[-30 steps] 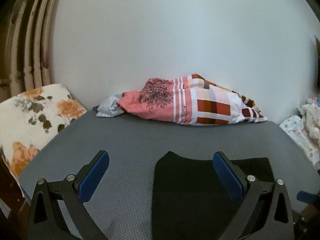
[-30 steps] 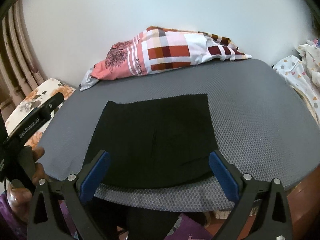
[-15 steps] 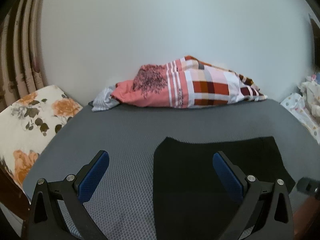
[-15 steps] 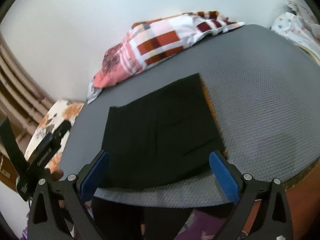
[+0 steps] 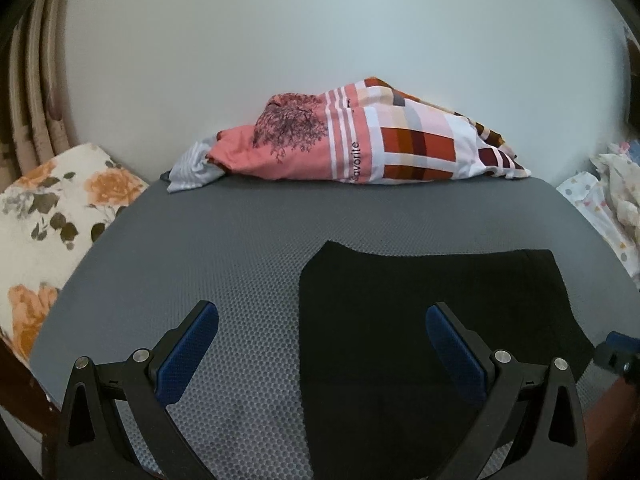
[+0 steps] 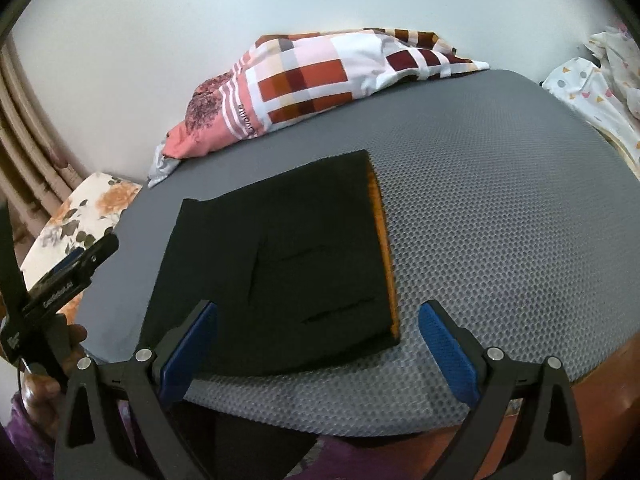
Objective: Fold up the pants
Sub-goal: 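Lower both grippers onto the folded trouser edge and grasp it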
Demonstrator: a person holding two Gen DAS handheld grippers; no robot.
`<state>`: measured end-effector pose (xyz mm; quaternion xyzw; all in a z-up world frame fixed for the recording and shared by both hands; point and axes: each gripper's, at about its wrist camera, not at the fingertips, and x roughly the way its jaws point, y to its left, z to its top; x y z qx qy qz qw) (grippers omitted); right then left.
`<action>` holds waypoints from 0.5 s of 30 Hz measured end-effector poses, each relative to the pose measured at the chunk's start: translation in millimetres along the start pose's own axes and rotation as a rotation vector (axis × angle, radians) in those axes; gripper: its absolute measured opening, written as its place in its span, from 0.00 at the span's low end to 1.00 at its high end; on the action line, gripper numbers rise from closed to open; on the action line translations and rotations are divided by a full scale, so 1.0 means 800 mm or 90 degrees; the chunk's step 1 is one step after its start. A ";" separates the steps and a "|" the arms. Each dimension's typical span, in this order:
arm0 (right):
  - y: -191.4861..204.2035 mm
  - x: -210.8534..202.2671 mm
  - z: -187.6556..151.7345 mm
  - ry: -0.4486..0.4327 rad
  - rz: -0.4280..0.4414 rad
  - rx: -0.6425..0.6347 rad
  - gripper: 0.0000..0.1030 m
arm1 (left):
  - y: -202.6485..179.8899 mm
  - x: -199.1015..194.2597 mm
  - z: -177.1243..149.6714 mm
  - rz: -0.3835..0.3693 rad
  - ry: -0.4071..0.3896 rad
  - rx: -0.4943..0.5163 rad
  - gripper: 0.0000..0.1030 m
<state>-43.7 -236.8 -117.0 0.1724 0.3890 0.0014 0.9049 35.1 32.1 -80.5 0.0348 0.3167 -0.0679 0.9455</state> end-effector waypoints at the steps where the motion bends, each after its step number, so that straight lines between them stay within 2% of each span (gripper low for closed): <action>1: -0.004 0.001 0.003 0.000 -0.002 0.003 0.97 | 0.001 0.002 0.000 -0.002 0.002 0.000 1.00; 6: -0.018 0.023 0.014 0.055 0.024 0.010 0.97 | 0.001 0.016 -0.004 0.008 0.020 0.034 1.00; 9: -0.031 0.044 0.018 0.112 0.038 0.032 0.97 | -0.007 0.028 -0.005 0.016 0.032 0.081 1.00; 13: -0.050 0.057 0.031 0.133 0.080 0.054 0.97 | 0.006 0.048 0.003 -0.050 0.087 0.063 1.00; 15: -0.060 0.065 0.042 0.142 0.095 0.062 0.97 | 0.018 0.064 0.008 -0.061 0.122 0.045 1.00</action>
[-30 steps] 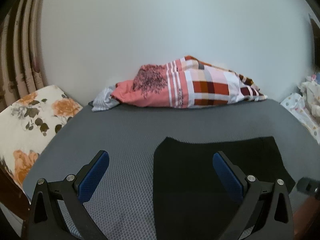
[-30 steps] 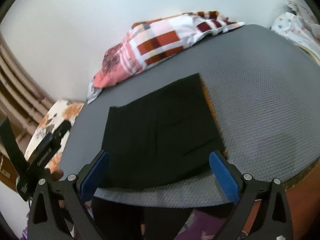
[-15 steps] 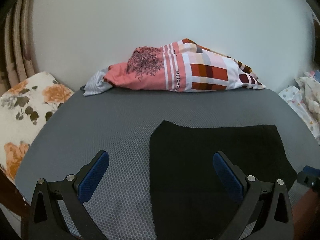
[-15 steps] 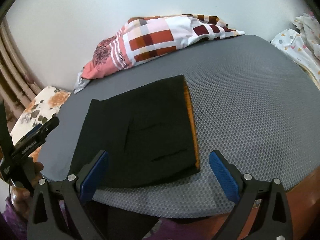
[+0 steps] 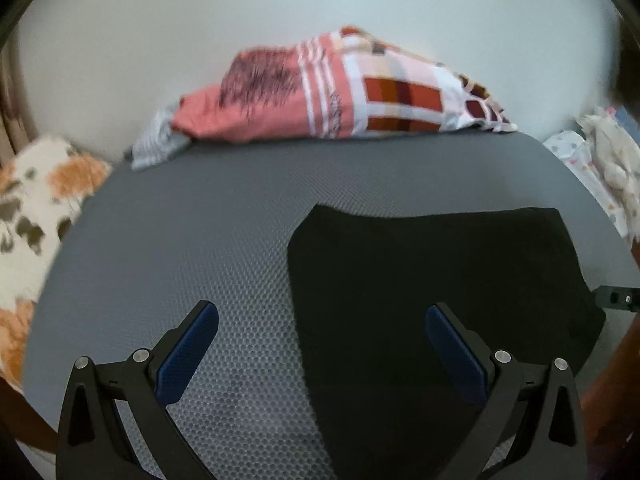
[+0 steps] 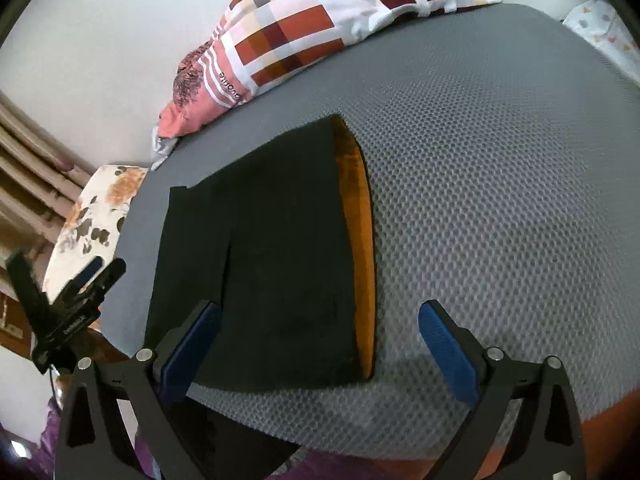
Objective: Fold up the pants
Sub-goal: 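Lower both grippers onto the folded trouser edge and grasp it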
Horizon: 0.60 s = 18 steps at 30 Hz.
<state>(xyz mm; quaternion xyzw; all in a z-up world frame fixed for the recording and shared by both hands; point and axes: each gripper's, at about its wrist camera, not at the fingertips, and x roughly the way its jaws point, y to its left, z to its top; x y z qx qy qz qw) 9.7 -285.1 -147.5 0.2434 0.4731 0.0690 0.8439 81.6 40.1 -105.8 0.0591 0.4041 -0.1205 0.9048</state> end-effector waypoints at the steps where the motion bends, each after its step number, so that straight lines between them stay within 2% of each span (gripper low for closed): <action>1: -0.005 0.003 0.006 0.011 0.015 0.006 0.97 | 0.009 0.010 0.005 -0.014 0.023 -0.009 1.00; 2: -0.009 0.007 0.013 0.024 0.031 0.013 0.97 | 0.016 0.017 0.007 -0.034 0.040 -0.016 1.00; 5: -0.021 0.020 0.034 0.053 0.069 0.031 0.97 | 0.042 0.050 0.013 -0.159 0.116 -0.065 1.00; 6: -0.025 0.027 0.039 0.069 0.096 0.042 0.97 | 0.046 0.058 0.014 -0.181 0.134 -0.077 1.00; 8: -0.033 0.036 0.049 0.082 0.101 0.053 0.97 | 0.062 0.087 0.017 -0.245 0.193 -0.117 1.00; 12: -0.049 0.049 0.063 0.109 0.126 0.068 0.97 | 0.071 0.113 0.023 -0.273 0.239 -0.115 1.00; 13: -0.053 0.053 0.065 0.118 0.138 0.070 0.96 | 0.071 0.123 0.023 -0.295 0.260 -0.113 0.99; 15: -0.055 0.060 0.073 0.126 0.161 0.068 0.97 | 0.070 0.129 0.026 -0.343 0.269 -0.109 0.99; 18: -0.056 0.068 0.083 0.151 0.187 0.067 0.97 | 0.060 0.132 0.030 -0.375 0.281 -0.071 0.99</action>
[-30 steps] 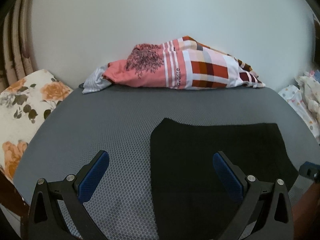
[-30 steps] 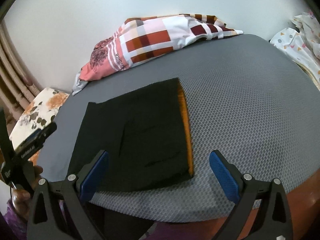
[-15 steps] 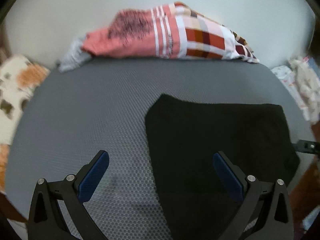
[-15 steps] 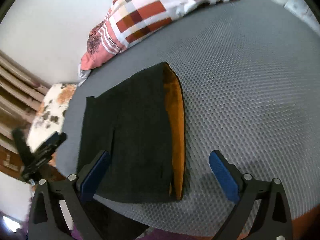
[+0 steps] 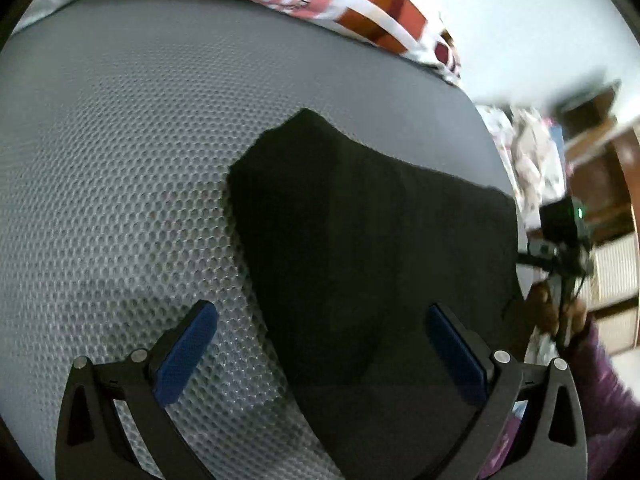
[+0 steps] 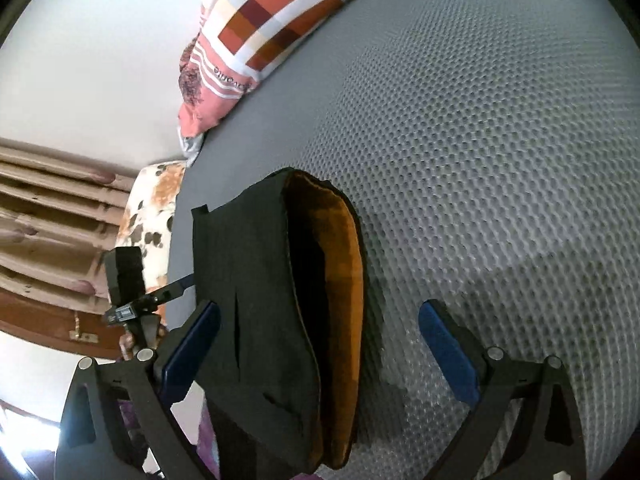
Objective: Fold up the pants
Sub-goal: 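Lower both grippers onto the folded trouser edge and grasp it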
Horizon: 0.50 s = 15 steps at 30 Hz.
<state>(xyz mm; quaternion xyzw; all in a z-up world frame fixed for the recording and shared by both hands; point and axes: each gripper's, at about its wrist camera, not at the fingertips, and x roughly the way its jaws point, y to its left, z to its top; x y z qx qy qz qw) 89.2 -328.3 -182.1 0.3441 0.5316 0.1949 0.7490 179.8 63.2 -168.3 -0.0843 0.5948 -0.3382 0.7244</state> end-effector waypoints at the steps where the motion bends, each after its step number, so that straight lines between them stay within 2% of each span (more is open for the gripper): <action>1: -0.001 0.003 0.003 0.015 0.018 0.001 0.96 | -0.004 0.004 -0.001 -0.035 0.015 0.011 0.99; 2: -0.004 0.007 0.004 0.032 0.040 0.009 0.97 | -0.007 0.011 -0.005 -0.083 0.031 0.017 0.99; 3: -0.007 0.005 0.004 0.031 0.052 0.012 0.97 | -0.010 0.014 -0.006 -0.103 0.035 0.022 0.99; 5: -0.012 0.010 0.007 0.045 0.099 0.029 0.97 | -0.025 0.019 -0.010 -0.081 0.025 0.060 0.99; 7: -0.004 0.018 0.007 0.081 0.111 0.011 0.97 | -0.031 0.022 -0.009 -0.077 0.015 0.075 0.99; 10: 0.014 0.043 0.006 0.129 0.183 0.003 0.98 | -0.023 0.024 -0.003 -0.120 -0.005 0.037 0.99; 13: 0.020 0.050 0.011 0.141 0.196 -0.002 0.97 | -0.012 0.023 -0.005 -0.151 -0.018 0.021 0.99; 15: 0.017 0.048 0.009 0.148 0.193 -0.007 0.95 | -0.009 0.021 -0.006 -0.154 -0.021 0.021 0.99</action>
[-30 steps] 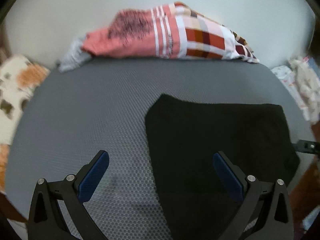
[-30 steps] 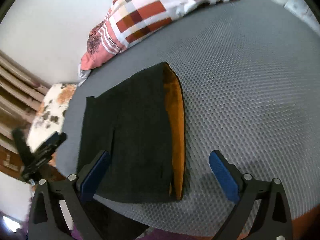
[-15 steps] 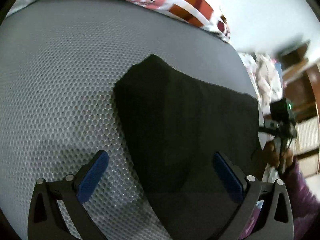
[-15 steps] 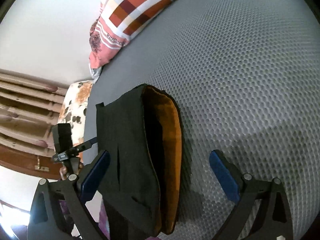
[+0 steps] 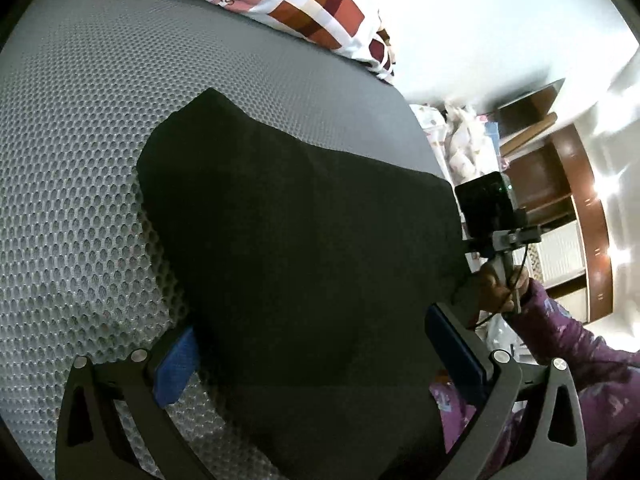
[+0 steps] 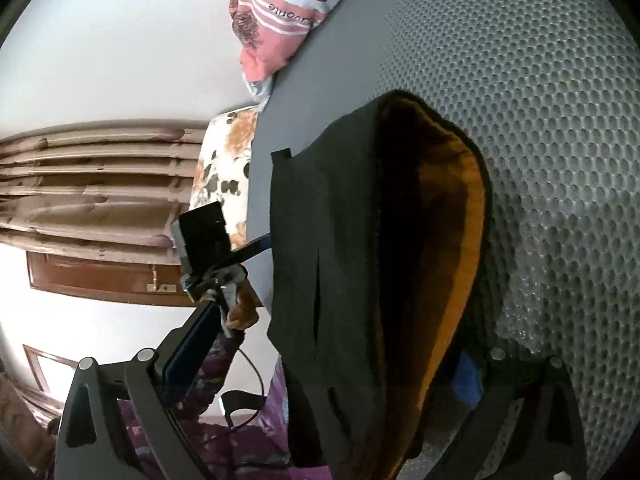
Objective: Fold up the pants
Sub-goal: 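Lower both grippers onto the folded trouser edge and grasp it, then lift the grasped trouser edge with both grippers and fold it over the bundle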
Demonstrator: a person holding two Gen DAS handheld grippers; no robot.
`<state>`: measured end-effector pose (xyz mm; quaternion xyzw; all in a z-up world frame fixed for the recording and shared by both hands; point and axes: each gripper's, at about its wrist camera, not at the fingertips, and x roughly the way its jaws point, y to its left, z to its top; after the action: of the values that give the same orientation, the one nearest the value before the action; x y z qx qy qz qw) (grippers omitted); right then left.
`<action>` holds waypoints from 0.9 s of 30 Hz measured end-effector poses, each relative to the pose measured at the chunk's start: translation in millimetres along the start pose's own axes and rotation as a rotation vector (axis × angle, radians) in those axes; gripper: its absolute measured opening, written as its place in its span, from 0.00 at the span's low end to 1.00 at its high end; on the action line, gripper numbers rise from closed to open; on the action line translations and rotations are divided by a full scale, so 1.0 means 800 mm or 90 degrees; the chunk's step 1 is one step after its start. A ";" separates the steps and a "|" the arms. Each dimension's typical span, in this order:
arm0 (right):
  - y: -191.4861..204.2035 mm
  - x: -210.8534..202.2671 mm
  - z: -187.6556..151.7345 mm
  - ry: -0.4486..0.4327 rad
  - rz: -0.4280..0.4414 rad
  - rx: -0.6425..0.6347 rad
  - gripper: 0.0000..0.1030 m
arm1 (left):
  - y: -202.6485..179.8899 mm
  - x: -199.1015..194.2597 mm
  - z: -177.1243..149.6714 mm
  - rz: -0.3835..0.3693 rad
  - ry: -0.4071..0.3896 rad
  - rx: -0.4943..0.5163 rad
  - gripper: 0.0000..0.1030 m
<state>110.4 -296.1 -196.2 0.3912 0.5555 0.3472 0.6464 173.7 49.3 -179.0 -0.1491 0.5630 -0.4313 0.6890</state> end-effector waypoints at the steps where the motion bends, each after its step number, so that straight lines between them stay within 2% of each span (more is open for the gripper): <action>1: -0.001 -0.001 -0.001 0.006 -0.015 0.003 0.89 | -0.002 0.001 0.000 0.008 0.000 0.005 0.99; 3: -0.005 -0.008 -0.004 0.016 -0.048 0.006 0.82 | -0.008 0.001 -0.005 0.029 0.003 0.022 0.99; 5: -0.004 -0.010 0.000 0.023 -0.052 0.009 0.83 | -0.022 0.010 -0.007 0.061 0.015 0.068 1.00; 7: -0.004 -0.009 0.001 0.018 -0.057 0.014 0.88 | -0.025 0.011 -0.009 0.076 0.014 0.083 1.00; 11: 0.007 0.003 0.000 0.009 -0.075 -0.008 1.00 | -0.028 0.016 -0.009 0.087 0.011 0.083 1.00; 13: 0.007 0.004 -0.001 -0.007 -0.084 0.001 1.00 | -0.029 0.017 -0.009 0.090 0.011 0.074 1.00; 16: -0.002 0.002 0.008 -0.009 -0.068 0.037 1.00 | -0.029 0.024 0.001 0.090 0.007 0.054 0.99; 18: 0.006 0.004 0.006 -0.017 -0.094 0.004 0.99 | -0.026 0.019 -0.004 0.093 0.000 0.046 0.96; 19: 0.014 0.007 0.003 -0.017 -0.125 -0.028 0.96 | -0.027 0.018 -0.005 0.112 -0.007 0.044 0.89; 20: 0.024 0.013 -0.002 -0.015 -0.159 -0.060 0.92 | -0.025 0.012 -0.009 0.144 -0.015 0.045 0.43; 21: 0.026 0.016 -0.003 -0.013 -0.173 -0.068 0.69 | -0.024 0.011 -0.008 0.206 -0.023 0.040 0.25; 22: 0.024 0.018 -0.005 -0.012 -0.188 -0.063 0.31 | -0.021 0.008 -0.008 0.197 -0.031 0.026 0.25; 23: 0.020 0.018 -0.006 -0.016 -0.171 -0.048 0.30 | -0.018 0.007 -0.009 0.192 -0.032 0.021 0.25; 26: 0.025 0.019 -0.010 -0.033 -0.178 -0.050 0.30 | -0.014 0.004 -0.010 0.189 -0.041 0.003 0.25; 27: 0.025 0.019 -0.011 -0.039 -0.165 -0.043 0.29 | -0.013 0.000 -0.012 0.186 -0.045 -0.002 0.24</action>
<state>103.7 -272.7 -185.5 0.3044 0.5694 0.2670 0.7154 160.5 45.6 -175.1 -0.0820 0.5547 -0.3201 0.7636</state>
